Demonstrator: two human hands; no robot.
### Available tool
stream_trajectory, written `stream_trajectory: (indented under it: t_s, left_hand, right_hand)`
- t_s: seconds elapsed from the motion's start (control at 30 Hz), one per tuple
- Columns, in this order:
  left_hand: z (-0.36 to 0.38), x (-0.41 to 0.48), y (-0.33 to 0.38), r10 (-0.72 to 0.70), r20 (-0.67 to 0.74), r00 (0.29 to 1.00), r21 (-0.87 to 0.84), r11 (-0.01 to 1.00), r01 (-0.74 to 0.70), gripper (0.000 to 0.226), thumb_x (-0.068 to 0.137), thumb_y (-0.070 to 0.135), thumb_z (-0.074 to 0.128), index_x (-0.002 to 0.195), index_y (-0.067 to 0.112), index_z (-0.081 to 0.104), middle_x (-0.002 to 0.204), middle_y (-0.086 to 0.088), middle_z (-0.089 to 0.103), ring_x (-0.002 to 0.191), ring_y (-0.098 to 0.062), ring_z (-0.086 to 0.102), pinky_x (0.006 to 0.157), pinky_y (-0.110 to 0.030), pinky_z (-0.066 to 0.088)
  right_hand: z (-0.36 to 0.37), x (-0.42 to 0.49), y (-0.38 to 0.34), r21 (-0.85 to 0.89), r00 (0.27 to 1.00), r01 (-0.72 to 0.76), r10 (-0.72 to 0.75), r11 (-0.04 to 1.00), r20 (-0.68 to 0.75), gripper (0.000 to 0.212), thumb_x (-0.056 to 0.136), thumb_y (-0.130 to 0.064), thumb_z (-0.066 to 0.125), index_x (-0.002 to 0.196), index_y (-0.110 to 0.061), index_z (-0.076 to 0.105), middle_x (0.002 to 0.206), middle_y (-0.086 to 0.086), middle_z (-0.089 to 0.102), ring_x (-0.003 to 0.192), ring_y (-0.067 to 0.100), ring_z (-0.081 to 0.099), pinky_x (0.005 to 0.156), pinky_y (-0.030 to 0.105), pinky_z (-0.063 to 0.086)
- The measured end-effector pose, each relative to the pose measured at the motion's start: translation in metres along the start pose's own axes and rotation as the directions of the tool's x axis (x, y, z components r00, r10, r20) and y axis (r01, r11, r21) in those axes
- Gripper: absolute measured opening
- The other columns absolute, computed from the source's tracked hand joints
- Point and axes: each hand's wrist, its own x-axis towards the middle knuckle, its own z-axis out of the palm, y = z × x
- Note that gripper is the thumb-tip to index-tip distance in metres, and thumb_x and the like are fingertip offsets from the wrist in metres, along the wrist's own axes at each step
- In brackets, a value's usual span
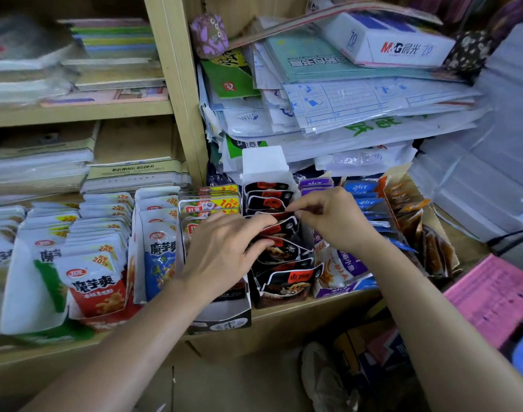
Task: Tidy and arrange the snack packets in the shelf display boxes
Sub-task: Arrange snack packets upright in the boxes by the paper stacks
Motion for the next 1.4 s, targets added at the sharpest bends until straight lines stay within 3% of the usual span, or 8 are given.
stream_trajectory:
  t_s: [0.17,0.47,0.63,0.7,0.83,1.07,1.2,1.4]
  left_hand:
    - [0.008,0.002,-0.005,0.054,0.042,0.998,0.085,0.995,-0.058,0.036,0.096,0.033,0.067,0.131,0.022,0.068,0.136,-0.003,0.065,0.12,-0.025,0.059,0.094,-0.042,0.049]
    - [0.016,0.024,-0.005,-0.183,0.007,0.983,-0.023,0.983,0.183,0.018,0.077,0.043,0.084,0.089,0.031,0.081,0.098,0.014,0.072,0.091,-0.015,0.062,0.078,-0.035,0.037]
    - [0.019,0.03,0.002,-0.295,0.07,0.953,-0.046,0.953,0.299,0.013,0.075,0.044,0.086,0.074,0.034,0.077,0.095,0.018,0.067,0.091,-0.011,0.054,0.081,-0.032,0.028]
    - [0.016,0.032,0.002,-0.282,0.103,0.954,-0.048,0.956,0.288,0.014,0.075,0.045,0.086,0.077,0.034,0.077,0.097,0.017,0.065,0.093,-0.012,0.054,0.083,-0.032,0.029]
    - [0.001,0.029,-0.004,-0.24,0.217,0.946,-0.154,0.949,0.276,0.026,0.075,0.043,0.085,0.099,0.035,0.077,0.109,0.016,0.064,0.105,-0.012,0.056,0.096,-0.045,0.043]
    - [-0.029,0.008,-0.006,-0.054,0.272,0.961,-0.393,0.905,0.162,0.016,0.085,0.011,0.076,0.088,0.026,0.075,0.099,0.012,0.065,0.098,-0.008,0.06,0.087,-0.04,0.05]
    - [-0.033,0.002,-0.01,0.06,0.383,0.922,-0.243,0.969,0.037,0.025,0.085,0.026,0.079,0.11,0.032,0.078,0.109,0.016,0.067,0.101,-0.007,0.056,0.092,-0.035,0.042]
    - [-0.027,0.01,-0.01,0.089,0.358,0.93,-0.034,0.996,-0.082,0.028,0.077,0.057,0.078,0.094,0.035,0.081,0.087,0.015,0.046,0.086,-0.01,0.037,0.075,-0.032,0.029]
  right_hand:
    - [-0.007,-0.003,-0.001,0.055,0.999,0.011,-0.013,0.998,0.036,0.031,0.097,-0.003,0.056,0.114,-0.021,0.074,0.102,-0.02,0.066,0.084,-0.012,0.059,0.078,0.013,0.043]
    - [-0.011,-0.018,-0.007,0.138,0.996,0.082,-0.086,0.987,0.023,0.022,0.088,-0.03,0.075,0.108,-0.021,0.076,0.113,-0.008,0.067,0.098,0.008,0.066,0.084,0.025,0.055]
    - [-0.011,-0.039,-0.008,-0.038,0.991,0.132,-0.132,0.991,0.001,0.025,0.084,-0.029,0.079,0.108,-0.023,0.077,0.108,-0.01,0.065,0.099,0.001,0.061,0.083,0.028,0.054]
    - [-0.019,-0.05,-0.016,0.071,0.988,0.155,-0.153,0.985,-0.028,0.026,0.087,-0.035,0.074,0.108,-0.02,0.077,0.107,-0.005,0.063,0.098,0.009,0.062,0.079,0.025,0.053]
    - [-0.02,-0.075,-0.024,-0.015,0.956,0.163,-0.154,0.986,0.25,0.046,0.077,-0.033,0.083,0.12,-0.022,0.072,0.105,-0.012,0.065,0.093,-0.004,0.06,0.076,0.011,0.045]
    - [-0.008,-0.089,-0.012,-0.075,0.961,0.224,-0.207,0.972,0.181,0.025,0.078,-0.009,0.084,0.1,-0.021,0.081,0.102,-0.011,0.074,0.094,0.003,0.067,0.078,0.016,0.054]
    - [-0.004,-0.092,-0.013,-0.068,0.964,0.235,-0.224,0.97,0.141,0.022,0.079,-0.006,0.082,0.097,-0.019,0.082,0.099,-0.008,0.075,0.094,0.004,0.069,0.082,0.021,0.056]
    - [-0.001,-0.095,-0.016,-0.113,0.969,0.241,-0.234,0.964,0.078,0.022,0.078,-0.005,0.084,0.095,-0.018,0.081,0.096,-0.007,0.074,0.095,0.002,0.068,0.085,0.018,0.054]
